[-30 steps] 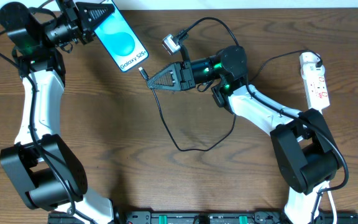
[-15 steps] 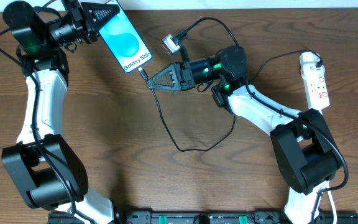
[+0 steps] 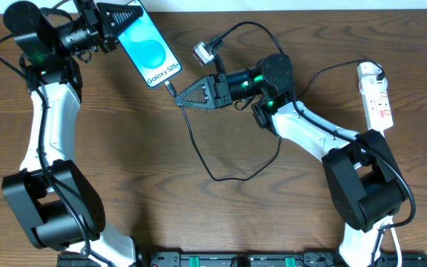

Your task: Plug charger to phone and switch on socket

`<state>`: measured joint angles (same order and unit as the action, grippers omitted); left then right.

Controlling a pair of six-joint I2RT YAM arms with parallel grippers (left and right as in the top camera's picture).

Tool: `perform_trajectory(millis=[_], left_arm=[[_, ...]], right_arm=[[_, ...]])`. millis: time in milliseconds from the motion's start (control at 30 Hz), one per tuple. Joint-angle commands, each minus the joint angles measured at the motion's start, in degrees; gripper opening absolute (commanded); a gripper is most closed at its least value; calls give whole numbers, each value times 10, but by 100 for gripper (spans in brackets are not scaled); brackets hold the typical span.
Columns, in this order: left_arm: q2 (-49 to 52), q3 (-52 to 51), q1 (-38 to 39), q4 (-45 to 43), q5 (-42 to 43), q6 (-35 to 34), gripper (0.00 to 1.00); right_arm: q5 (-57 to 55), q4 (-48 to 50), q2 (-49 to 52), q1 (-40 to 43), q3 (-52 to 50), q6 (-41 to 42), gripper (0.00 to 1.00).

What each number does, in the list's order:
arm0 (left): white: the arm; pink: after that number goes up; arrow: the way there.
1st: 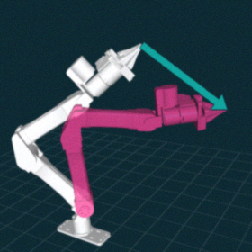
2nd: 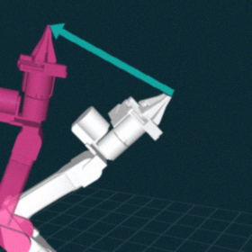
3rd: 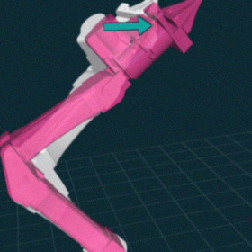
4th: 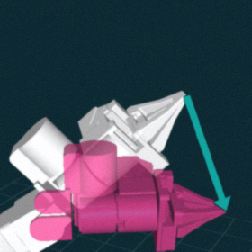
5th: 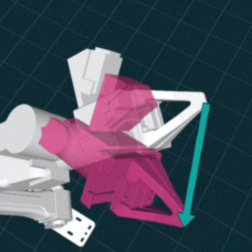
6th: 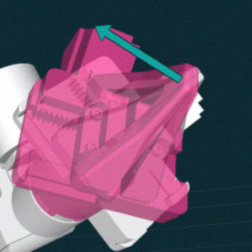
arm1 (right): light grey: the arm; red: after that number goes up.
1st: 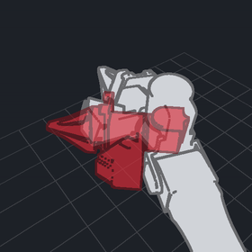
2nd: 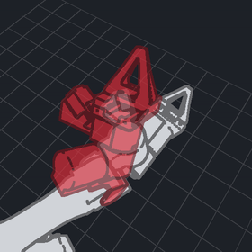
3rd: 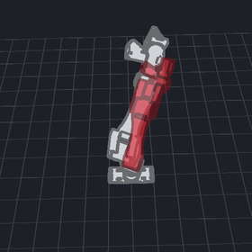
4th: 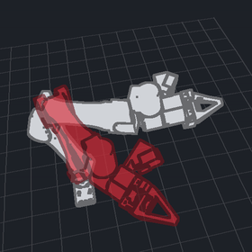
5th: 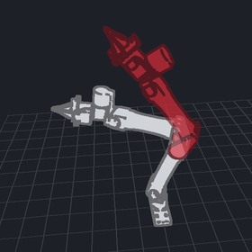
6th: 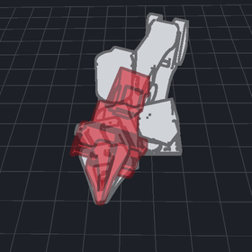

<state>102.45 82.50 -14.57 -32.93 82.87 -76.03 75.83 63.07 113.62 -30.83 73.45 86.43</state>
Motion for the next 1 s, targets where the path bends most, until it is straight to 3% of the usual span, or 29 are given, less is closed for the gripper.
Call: perform_trajectory(millis=[0,967], left_arm=[[1,4,-2,-3,9,21,8],[1,4,-2,-3,18,29,8]], right_arm=[[-4,2,0,-3,6,-10,1],[-7,2,0,-3,6,-12,1]])
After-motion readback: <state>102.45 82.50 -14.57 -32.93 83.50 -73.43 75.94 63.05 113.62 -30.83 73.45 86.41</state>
